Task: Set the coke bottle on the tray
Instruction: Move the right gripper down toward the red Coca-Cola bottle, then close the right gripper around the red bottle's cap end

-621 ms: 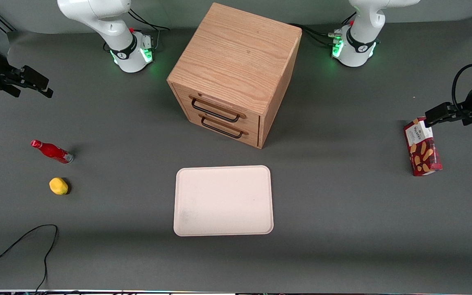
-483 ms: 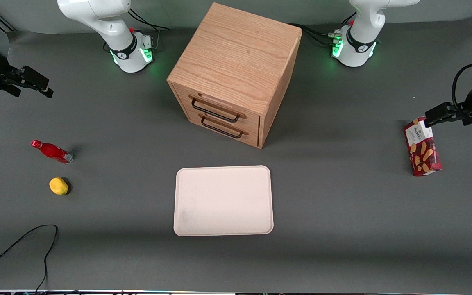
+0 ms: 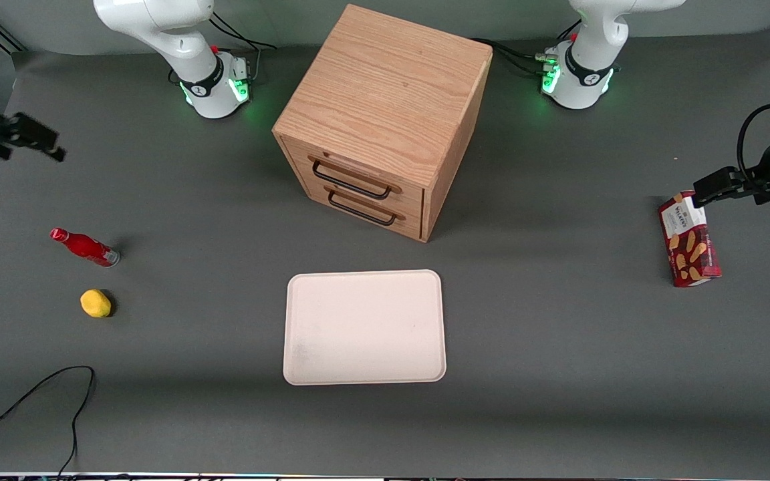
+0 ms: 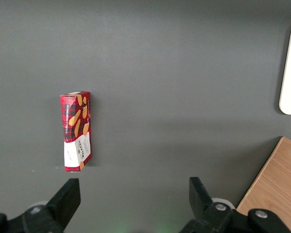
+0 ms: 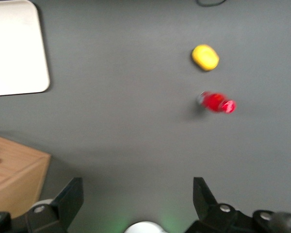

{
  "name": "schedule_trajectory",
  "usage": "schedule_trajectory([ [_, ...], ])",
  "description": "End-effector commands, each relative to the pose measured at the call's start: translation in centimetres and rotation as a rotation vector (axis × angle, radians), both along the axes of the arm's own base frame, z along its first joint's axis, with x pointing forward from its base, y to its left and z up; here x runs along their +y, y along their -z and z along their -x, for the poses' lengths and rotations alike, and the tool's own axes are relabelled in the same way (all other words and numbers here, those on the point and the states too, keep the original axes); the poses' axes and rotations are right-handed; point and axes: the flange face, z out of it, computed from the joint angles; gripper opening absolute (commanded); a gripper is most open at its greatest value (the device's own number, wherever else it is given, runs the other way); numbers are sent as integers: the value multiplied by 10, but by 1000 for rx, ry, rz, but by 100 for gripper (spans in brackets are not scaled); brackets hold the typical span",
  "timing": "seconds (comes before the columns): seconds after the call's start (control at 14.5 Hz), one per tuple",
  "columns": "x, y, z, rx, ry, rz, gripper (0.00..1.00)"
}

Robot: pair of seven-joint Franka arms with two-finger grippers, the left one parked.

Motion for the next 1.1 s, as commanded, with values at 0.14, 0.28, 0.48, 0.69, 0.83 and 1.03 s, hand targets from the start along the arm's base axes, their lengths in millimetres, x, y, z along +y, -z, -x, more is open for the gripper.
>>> schedule_trajectory([
  [0.14, -97, 68, -34, 24, -173, 36, 100],
  [0.28, -130, 102, -44, 19, -219, 49, 100],
  [0.48, -136, 148, -42, 7, -226, 55, 100],
  [0.69, -150, 199, -20, -18, -214, 20, 100],
  [0.83, -153, 228, -9, -44, -232, 18, 100],
  [1.03, -163, 257, 6, -67, -241, 40, 100],
])
